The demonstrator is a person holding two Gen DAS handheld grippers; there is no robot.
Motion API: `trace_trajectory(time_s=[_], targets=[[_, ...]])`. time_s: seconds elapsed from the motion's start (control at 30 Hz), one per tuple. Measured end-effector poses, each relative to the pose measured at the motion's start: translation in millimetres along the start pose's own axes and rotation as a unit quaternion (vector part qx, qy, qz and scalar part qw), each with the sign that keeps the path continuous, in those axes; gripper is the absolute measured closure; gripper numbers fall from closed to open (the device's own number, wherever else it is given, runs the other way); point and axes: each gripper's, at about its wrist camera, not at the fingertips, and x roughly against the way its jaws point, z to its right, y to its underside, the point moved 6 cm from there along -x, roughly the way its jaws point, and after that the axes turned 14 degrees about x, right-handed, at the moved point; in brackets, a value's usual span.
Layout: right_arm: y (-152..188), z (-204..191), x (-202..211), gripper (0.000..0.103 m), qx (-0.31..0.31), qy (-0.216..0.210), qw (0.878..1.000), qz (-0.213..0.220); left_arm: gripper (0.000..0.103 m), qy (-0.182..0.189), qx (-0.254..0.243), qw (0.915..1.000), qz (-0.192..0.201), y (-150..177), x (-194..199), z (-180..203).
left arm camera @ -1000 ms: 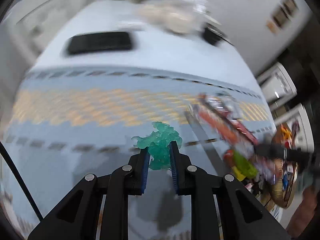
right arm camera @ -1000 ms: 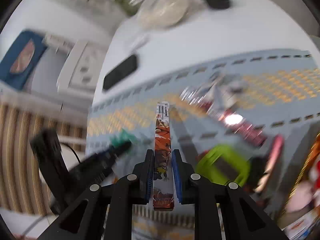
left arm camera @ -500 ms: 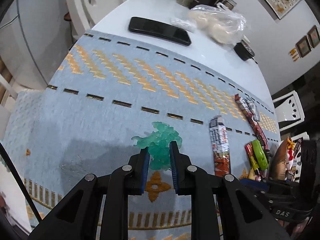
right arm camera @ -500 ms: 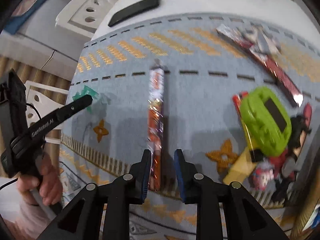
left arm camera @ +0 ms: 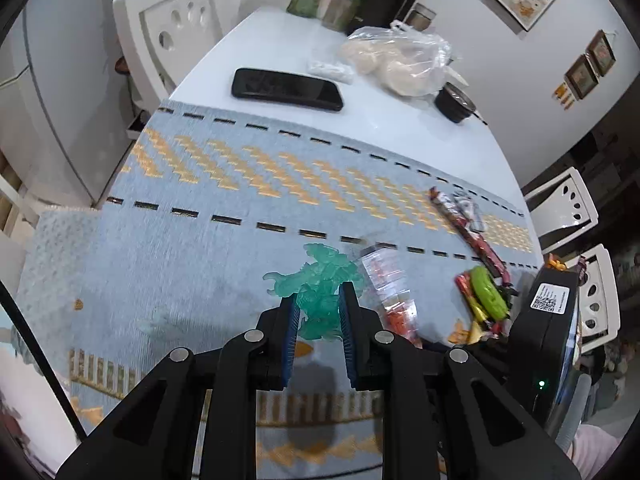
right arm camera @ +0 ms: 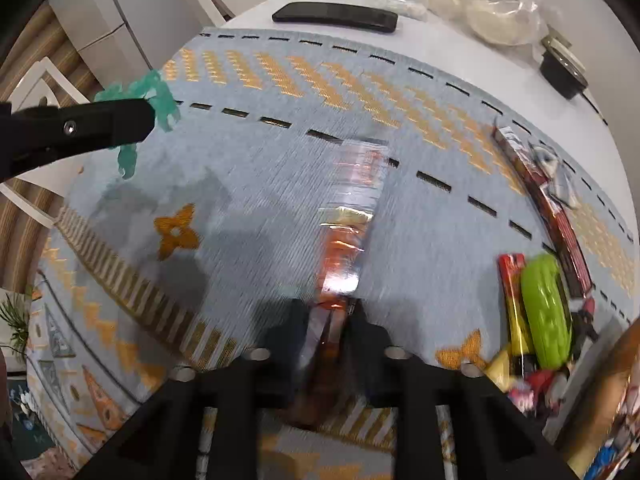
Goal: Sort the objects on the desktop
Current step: 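Carry the green figure and snack stick to the gold plate and release both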
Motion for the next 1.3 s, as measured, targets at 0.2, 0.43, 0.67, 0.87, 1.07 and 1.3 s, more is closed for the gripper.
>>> trace_trajectory(time_s=[0.2,0.43,0.67,0.87,1.07,1.3], targets=[[27,19,48,0.086,-0.084,-0.105,0.988,0.079,0.086,0.03,-0.051,0.9982,0.008,12,28,50],[90,100,141,0.086,-0.231,-0.133,0.942,0.202,0.086,0.096,-0.15,0.984,0.005,30,48,148],[176,193,226,0.086,-0.315,0.015,0.917,0.245,0.086,0.192,-0.215,0.9552,-0.066,84,34,259],[250,235,253,0.086,-0.377,0.076,0.894,0.23,0.086,0.224,-0.268,0.9309,-0.107,123,8,329],[268,232,232,0.086,-0.401,0.053,0.894,0.192,0.069,0.239,-0.266,0.9234,-0.14,143,-24,357],[284,251,211,0.053,-0.451,0.024,0.878,0.161,0.066,0.23,-0.243,0.9225,-0.193,157,-46,340]])
